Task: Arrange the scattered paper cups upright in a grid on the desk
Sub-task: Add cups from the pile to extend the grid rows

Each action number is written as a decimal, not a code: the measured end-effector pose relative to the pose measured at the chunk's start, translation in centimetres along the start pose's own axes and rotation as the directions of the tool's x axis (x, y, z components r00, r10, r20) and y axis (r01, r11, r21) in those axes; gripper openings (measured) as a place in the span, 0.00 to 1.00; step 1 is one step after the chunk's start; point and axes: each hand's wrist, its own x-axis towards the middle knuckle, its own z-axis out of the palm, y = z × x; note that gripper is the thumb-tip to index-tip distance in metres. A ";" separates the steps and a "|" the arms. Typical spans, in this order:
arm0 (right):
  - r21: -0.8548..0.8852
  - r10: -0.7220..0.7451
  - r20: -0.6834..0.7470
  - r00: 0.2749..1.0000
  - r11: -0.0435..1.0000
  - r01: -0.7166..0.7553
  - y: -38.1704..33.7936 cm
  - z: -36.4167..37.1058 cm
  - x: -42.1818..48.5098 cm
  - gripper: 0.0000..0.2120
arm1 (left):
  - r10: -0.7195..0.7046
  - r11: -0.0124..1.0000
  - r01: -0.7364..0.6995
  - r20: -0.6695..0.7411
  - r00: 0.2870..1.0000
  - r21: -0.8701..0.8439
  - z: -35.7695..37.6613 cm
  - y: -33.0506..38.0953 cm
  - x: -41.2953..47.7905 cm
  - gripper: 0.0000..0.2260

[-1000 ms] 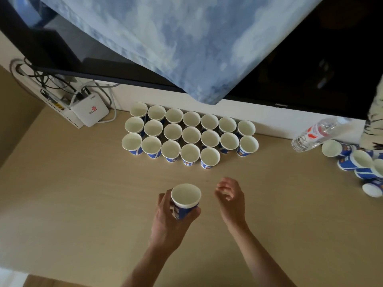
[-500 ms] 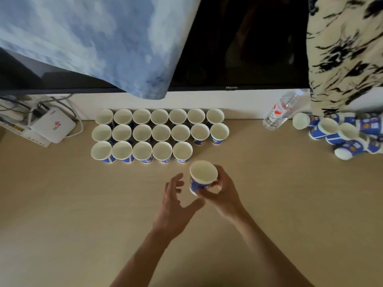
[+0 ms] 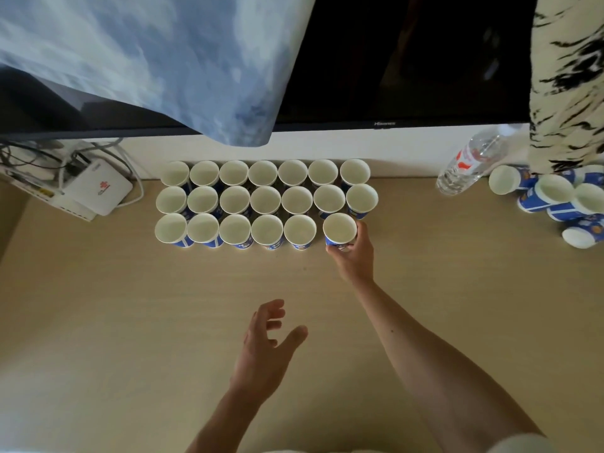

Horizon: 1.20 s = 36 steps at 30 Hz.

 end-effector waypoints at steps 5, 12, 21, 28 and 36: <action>-0.020 -0.022 -0.011 1.000 1.000 0.022 0.8 0.5 0.5 0.29 | 0.001 1.000 -0.001 -0.007 1.000 -0.013 -0.2 0.1 0.4 0.20; -0.032 -0.046 0.003 0.999 0.998 0.046 0.7 0.9 0.8 0.31 | 0.008 1.000 -0.008 0.005 1.000 0.005 0.0 0.4 0.7 0.20; -0.021 0.022 0.032 0.999 1.000 -0.022 0.9 0.6 0.2 0.37 | 0.011 1.000 -0.011 0.002 1.000 0.001 -0.2 0.2 0.2 0.18; 0.131 0.213 -0.059 0.975 0.970 -0.203 0.9 -2.8 -6.5 0.33 | 0.048 0.999 -0.048 0.028 0.998 0.000 1.1 2.0 -0.7 0.18; 0.343 0.172 0.021 0.985 0.924 -0.168 -1.8 -10.7 -14.2 0.31 | 0.105 0.994 -0.104 0.022 0.994 -0.046 5.8 4.0 -4.4 0.17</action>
